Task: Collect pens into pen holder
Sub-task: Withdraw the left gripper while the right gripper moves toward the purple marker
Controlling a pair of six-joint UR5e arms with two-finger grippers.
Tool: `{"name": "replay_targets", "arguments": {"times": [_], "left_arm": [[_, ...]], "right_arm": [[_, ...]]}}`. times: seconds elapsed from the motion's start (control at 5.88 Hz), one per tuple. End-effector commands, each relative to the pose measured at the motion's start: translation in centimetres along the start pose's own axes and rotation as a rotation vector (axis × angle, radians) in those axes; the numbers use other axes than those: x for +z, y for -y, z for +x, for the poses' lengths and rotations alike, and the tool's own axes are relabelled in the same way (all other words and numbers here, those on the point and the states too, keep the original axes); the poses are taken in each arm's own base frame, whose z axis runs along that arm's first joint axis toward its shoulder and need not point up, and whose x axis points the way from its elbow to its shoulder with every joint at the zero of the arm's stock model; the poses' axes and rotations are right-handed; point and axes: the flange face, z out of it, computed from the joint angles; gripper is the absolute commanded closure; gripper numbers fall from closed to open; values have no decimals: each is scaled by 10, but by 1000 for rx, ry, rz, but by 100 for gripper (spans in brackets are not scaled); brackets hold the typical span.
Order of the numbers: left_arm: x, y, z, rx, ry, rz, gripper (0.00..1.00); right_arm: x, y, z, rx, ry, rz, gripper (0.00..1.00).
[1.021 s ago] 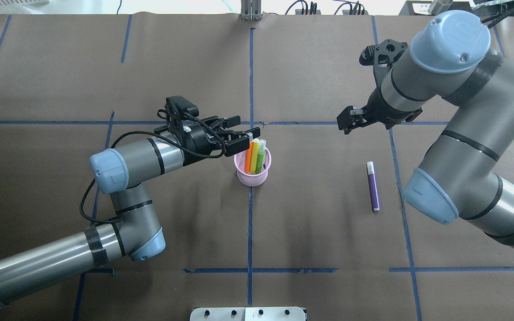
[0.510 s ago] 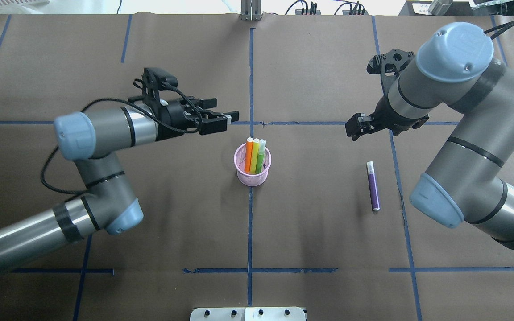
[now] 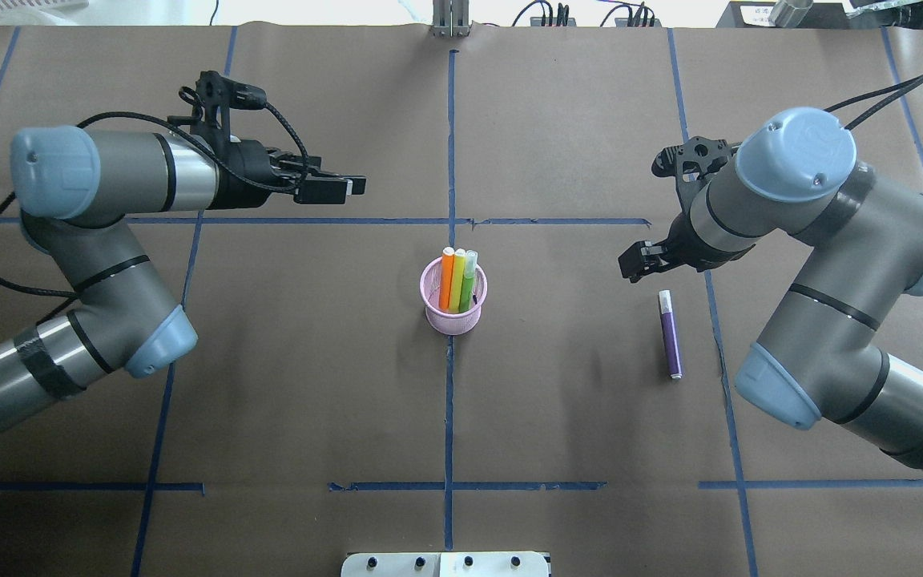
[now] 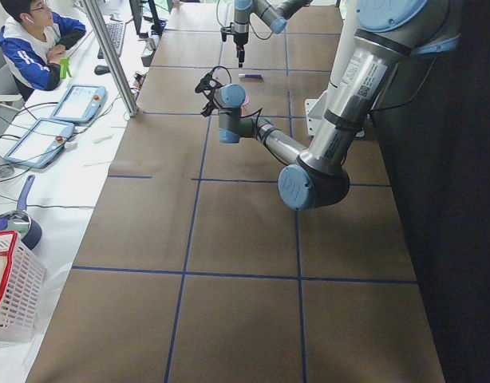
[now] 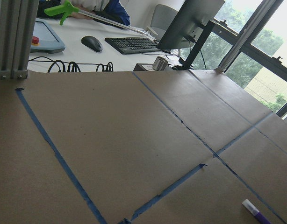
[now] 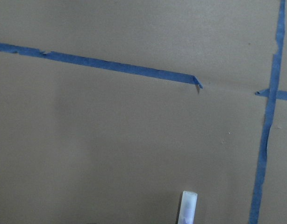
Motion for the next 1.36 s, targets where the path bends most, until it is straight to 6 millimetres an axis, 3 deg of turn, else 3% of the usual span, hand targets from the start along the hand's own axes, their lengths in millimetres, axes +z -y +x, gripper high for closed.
{"name": "replay_targets", "arguments": {"times": [0.0, 0.51, 1.19], "left_arm": [[-33, 16, -49, -63, 80, -96, 0], [-47, 10, -74, -57, 106, -111, 0], [-47, 9, -77, -29, 111, -114, 0]], "right_arm": [[32, -4, 19, 33, 1, -7, 0], [52, -5, 29, 58, -29, -43, 0], [72, -10, 26, 56, -45, -76, 4]]}}
